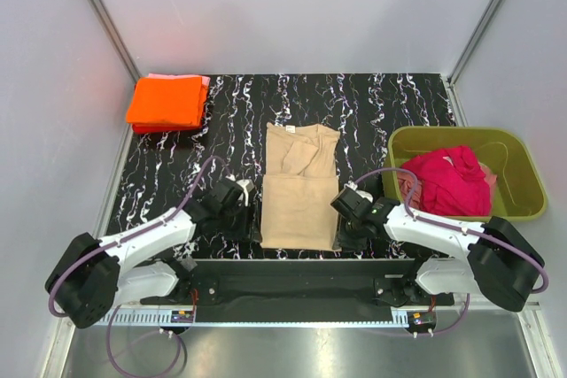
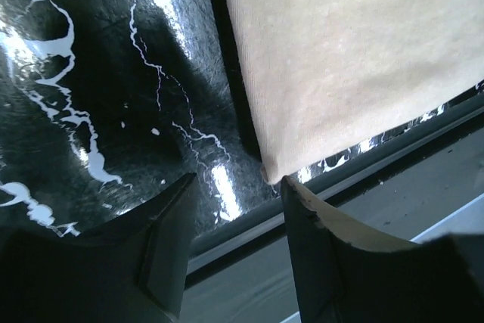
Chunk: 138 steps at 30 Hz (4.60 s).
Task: Fold and stack the t-shirts
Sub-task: Fold the tshirt
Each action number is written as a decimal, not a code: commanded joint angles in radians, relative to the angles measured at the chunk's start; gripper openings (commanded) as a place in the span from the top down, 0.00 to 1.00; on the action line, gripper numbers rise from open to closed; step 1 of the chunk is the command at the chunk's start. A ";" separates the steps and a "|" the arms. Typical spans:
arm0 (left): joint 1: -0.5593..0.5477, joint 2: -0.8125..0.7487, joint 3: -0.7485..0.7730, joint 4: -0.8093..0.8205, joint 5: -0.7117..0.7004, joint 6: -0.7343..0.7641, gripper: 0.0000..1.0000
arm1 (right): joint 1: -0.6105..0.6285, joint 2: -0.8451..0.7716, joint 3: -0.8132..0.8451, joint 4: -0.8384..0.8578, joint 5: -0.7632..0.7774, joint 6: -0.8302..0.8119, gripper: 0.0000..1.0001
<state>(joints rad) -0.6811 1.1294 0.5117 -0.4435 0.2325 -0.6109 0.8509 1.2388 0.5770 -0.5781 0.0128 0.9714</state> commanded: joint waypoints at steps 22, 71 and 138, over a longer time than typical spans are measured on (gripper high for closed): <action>-0.095 -0.056 -0.148 0.209 0.019 -0.164 0.52 | 0.022 -0.056 -0.068 0.009 -0.007 0.041 0.66; 0.014 0.079 0.553 -0.144 -0.139 0.026 1.00 | -0.142 -0.020 0.575 -0.338 0.170 -0.402 1.00; 0.270 0.733 0.932 -0.020 0.002 0.270 0.62 | -0.477 0.717 1.134 -0.246 -0.321 -0.692 0.79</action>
<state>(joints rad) -0.4259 1.9396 1.4418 -0.5053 0.3027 -0.3382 0.3389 1.9907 1.7378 -0.8658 -0.2504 0.2630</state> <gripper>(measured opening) 0.377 0.214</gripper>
